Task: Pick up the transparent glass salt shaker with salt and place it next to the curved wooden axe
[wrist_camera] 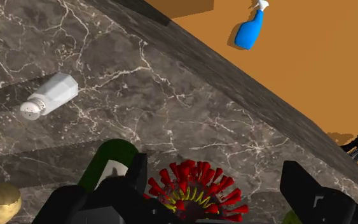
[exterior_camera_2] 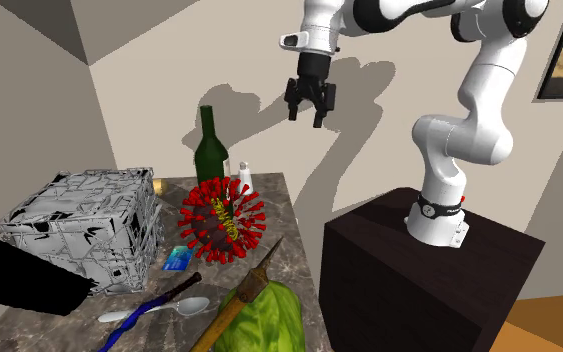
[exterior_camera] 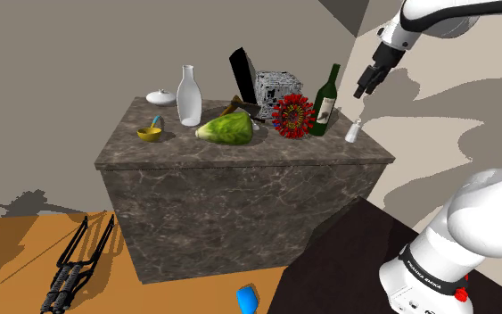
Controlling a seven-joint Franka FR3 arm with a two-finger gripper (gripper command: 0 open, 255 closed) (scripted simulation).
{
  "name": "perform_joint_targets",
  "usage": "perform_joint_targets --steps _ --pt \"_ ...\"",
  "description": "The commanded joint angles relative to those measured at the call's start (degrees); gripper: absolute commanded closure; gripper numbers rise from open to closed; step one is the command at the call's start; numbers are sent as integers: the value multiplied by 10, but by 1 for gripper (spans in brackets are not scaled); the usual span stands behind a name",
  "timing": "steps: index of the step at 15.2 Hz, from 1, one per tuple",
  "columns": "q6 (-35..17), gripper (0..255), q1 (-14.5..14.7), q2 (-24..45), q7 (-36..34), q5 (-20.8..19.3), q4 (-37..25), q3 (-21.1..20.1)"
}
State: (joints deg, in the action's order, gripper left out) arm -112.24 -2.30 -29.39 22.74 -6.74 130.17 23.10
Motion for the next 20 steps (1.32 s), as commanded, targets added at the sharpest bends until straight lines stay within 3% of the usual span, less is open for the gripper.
perform_joint_targets --steps 1,7,13,16,20 --pt "-16 0 -1 28 30 2 -9 27" --pt "-61 0 9 140 125 41 -61 105" --pt "-84 0 7 284 245 136 -139 171" --pt "-82 0 -15 365 308 199 -189 185" --pt "-68 0 -65 467 375 271 -265 179"
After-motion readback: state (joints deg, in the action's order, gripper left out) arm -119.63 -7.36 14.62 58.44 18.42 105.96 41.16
